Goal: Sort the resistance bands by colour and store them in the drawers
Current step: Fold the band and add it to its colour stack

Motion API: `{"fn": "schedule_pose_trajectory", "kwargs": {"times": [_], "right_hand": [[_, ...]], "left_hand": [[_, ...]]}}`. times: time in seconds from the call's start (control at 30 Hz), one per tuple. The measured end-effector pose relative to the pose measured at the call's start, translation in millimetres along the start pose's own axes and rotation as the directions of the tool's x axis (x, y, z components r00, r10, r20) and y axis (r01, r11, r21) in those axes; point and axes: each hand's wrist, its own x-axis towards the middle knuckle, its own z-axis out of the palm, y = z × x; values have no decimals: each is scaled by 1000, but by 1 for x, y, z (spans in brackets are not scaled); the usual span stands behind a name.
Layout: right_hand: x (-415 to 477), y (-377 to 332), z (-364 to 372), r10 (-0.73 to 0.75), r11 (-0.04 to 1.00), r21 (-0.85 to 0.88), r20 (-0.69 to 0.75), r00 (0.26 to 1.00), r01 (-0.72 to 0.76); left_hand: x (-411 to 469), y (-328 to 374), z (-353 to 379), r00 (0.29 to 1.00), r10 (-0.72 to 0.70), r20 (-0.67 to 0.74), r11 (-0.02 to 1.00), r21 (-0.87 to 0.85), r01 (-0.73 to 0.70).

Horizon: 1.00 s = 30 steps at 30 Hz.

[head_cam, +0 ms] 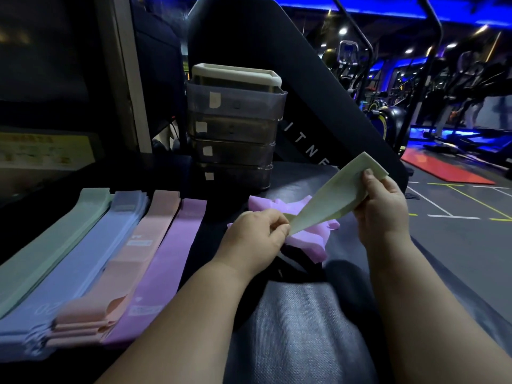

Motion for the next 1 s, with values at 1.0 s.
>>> {"fn": "schedule_pose_trajectory", "kwargs": {"times": [1.0], "right_hand": [[20,1,-20,62,998,-8,-268,961,-66]], "left_hand": [[1,1,0,960,-109,-259,989,72,132]]}}
